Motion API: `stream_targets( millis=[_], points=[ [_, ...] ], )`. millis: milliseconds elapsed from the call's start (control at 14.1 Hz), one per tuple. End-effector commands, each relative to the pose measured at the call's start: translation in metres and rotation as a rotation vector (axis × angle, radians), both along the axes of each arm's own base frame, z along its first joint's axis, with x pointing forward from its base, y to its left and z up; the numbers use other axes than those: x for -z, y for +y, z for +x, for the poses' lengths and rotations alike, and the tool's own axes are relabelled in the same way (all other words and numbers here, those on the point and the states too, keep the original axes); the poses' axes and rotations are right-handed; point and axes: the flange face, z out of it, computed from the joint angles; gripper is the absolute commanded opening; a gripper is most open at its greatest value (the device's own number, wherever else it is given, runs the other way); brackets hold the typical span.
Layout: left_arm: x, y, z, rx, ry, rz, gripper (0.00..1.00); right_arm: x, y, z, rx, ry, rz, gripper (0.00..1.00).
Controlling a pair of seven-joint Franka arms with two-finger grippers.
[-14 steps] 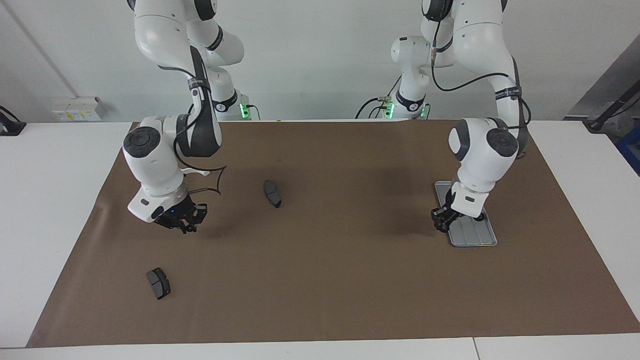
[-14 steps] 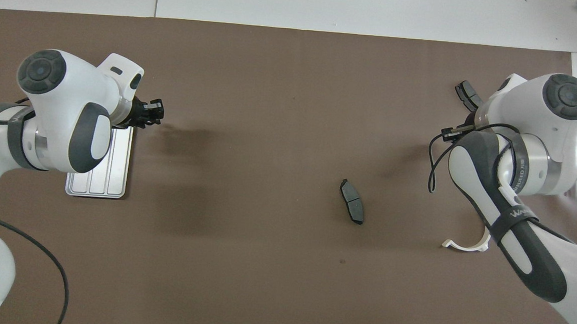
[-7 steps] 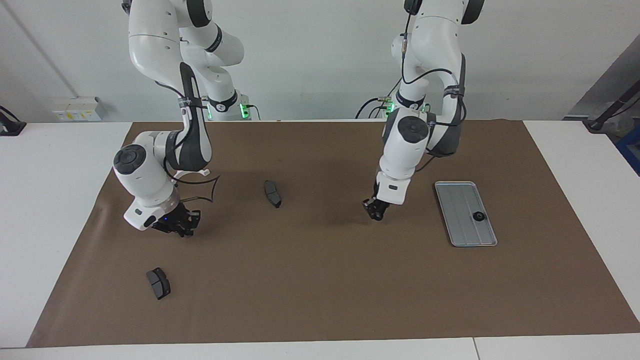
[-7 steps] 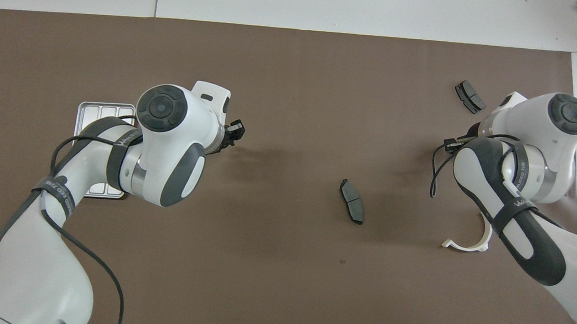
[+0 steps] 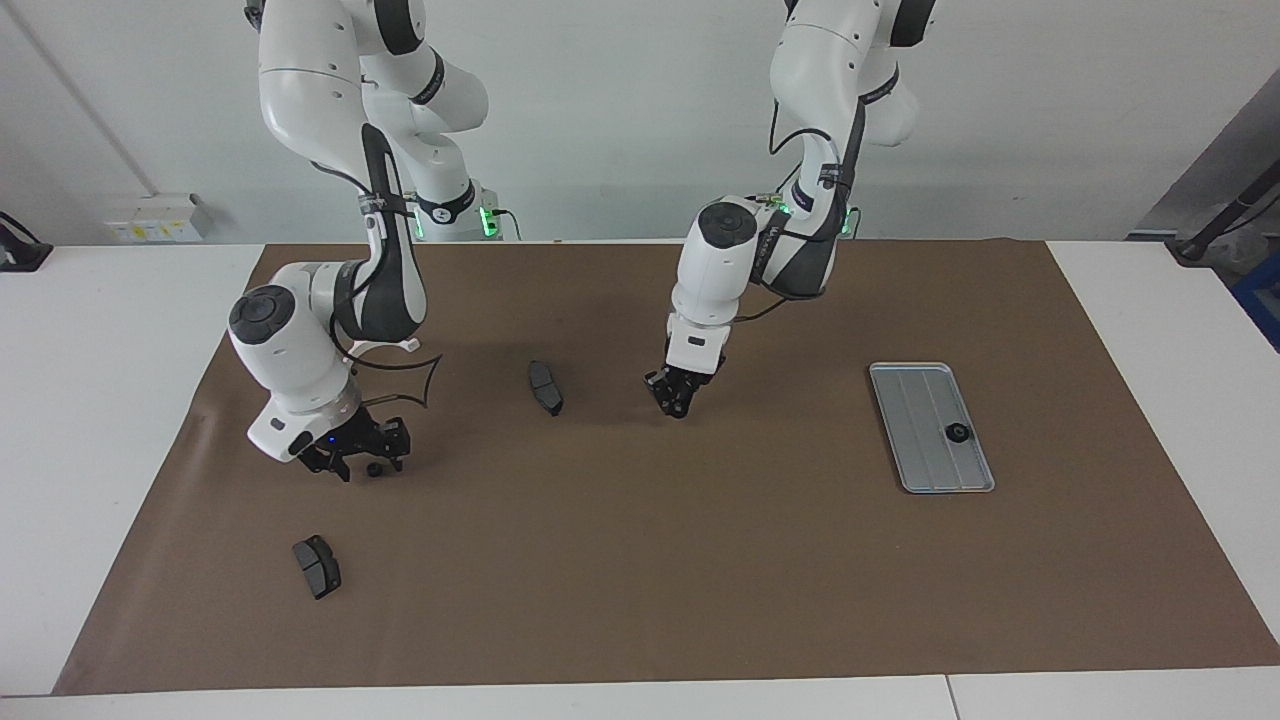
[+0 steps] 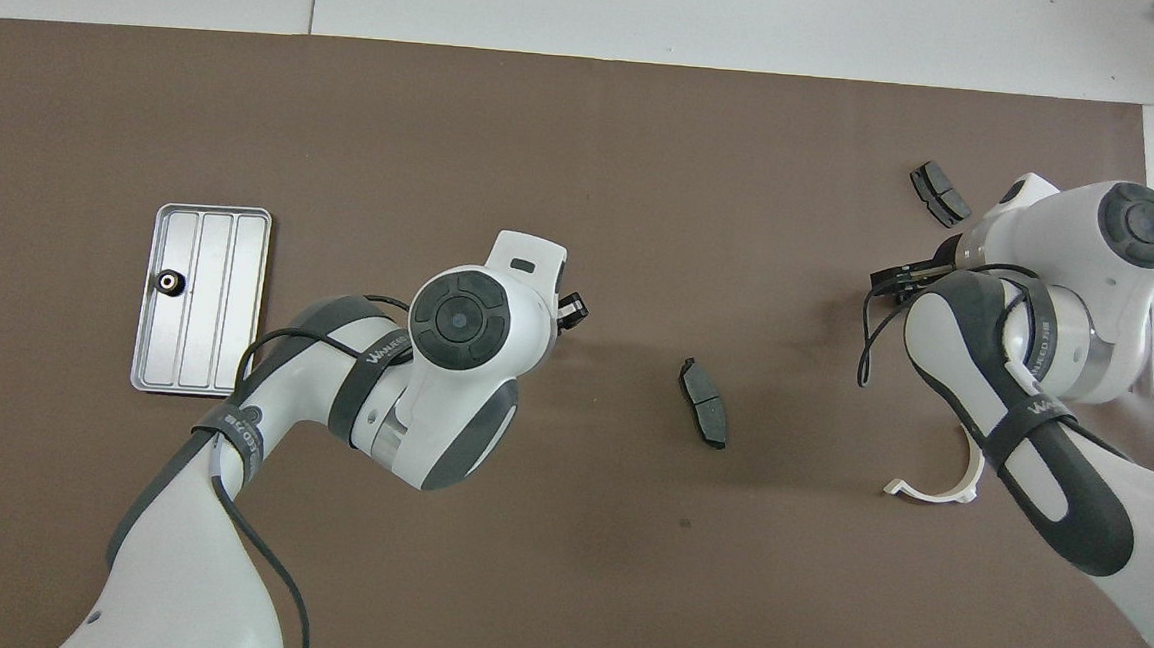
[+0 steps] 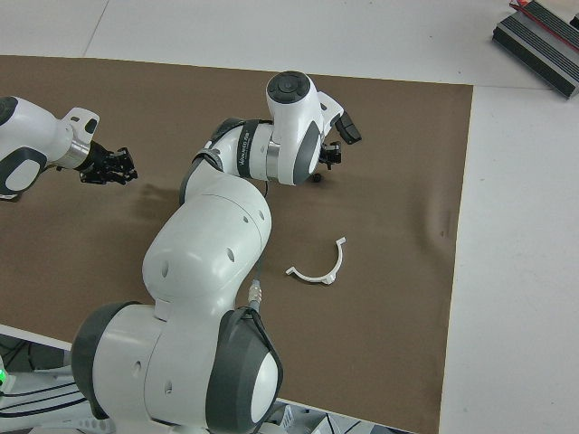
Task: Place bearing gear from tray to pile
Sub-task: 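Set the second gear mid-table with the left gripper while the right returns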
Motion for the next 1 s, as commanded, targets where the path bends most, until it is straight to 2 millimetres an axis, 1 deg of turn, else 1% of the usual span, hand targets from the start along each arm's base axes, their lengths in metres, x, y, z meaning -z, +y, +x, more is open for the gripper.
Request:
stream_targets(
  millis=[0,142,213,356,427,569,640,711,782,924],
  points=[
    [0.004,-0.013,-0.016,0.014,-0.003,-0.01,0.35,-0.045,0.0,-0.008,0.003,-0.037,0.02,1.0],
    [0.003,-0.02,-0.02,0.026,-0.005,-0.011,0.48,-0.068,0.002,-0.011,0.027,-0.061,0.022,1.0],
    [0.002,-0.019,-0.018,0.023,-0.008,-0.013,0.58,-0.08,0.005,-0.011,0.038,-0.065,0.026,1.0],
    [0.003,-0.013,-0.011,0.011,-0.011,-0.009,0.75,-0.103,0.017,-0.013,0.066,-0.054,0.037,1.0],
    [0.001,-0.006,-0.004,0.001,-0.015,-0.005,0.78,-0.116,0.024,-0.016,0.079,-0.045,0.043,1.0],
    [-0.002,0.03,0.025,-0.054,-0.017,0.004,0.78,-0.135,0.052,-0.025,0.08,-0.022,0.048,1.0],
    [-0.006,0.051,0.039,-0.071,-0.016,0.009,0.78,-0.141,0.064,-0.029,0.092,-0.011,0.051,1.0],
    [-0.013,0.078,0.055,-0.072,-0.003,0.025,0.78,-0.143,0.081,-0.032,0.089,0.001,0.053,1.0],
    [-0.02,0.111,0.072,-0.048,0.02,0.048,0.78,-0.145,0.106,-0.035,0.079,0.009,0.056,1.0],
    [-0.035,0.172,0.097,0.033,0.05,0.078,0.78,-0.146,0.156,-0.045,0.096,0.015,0.064,1.0]
  ],
)
